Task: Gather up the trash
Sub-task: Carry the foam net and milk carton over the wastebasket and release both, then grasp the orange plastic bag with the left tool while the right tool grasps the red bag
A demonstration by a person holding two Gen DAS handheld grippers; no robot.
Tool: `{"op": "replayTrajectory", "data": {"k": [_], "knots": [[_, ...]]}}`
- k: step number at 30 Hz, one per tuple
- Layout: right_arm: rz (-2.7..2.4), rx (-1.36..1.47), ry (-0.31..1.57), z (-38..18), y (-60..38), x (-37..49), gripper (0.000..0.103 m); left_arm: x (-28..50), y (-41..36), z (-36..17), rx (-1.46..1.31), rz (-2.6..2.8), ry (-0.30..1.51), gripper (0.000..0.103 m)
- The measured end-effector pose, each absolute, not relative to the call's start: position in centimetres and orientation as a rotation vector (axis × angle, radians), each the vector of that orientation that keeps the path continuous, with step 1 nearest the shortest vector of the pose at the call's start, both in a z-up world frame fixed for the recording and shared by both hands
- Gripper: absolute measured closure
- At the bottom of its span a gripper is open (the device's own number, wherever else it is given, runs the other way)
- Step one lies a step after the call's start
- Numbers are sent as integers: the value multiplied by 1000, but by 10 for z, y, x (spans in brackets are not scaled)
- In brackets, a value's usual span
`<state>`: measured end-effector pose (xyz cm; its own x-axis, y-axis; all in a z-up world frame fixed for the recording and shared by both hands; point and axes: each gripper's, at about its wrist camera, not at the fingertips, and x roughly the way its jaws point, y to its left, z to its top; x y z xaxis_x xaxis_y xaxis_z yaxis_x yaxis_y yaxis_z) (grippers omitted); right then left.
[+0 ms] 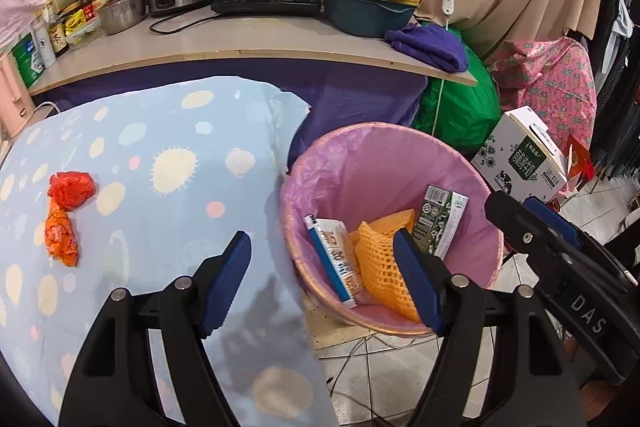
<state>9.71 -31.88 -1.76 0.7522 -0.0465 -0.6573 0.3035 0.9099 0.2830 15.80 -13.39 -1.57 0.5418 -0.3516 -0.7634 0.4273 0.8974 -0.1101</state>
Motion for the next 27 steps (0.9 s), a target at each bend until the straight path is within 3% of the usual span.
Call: {"op": "replayTrajectory", "data": {"k": [27], "knots": [[38,289,804,-34,-175,145,43,209,84,-53,-99,-30,952,25]]}}
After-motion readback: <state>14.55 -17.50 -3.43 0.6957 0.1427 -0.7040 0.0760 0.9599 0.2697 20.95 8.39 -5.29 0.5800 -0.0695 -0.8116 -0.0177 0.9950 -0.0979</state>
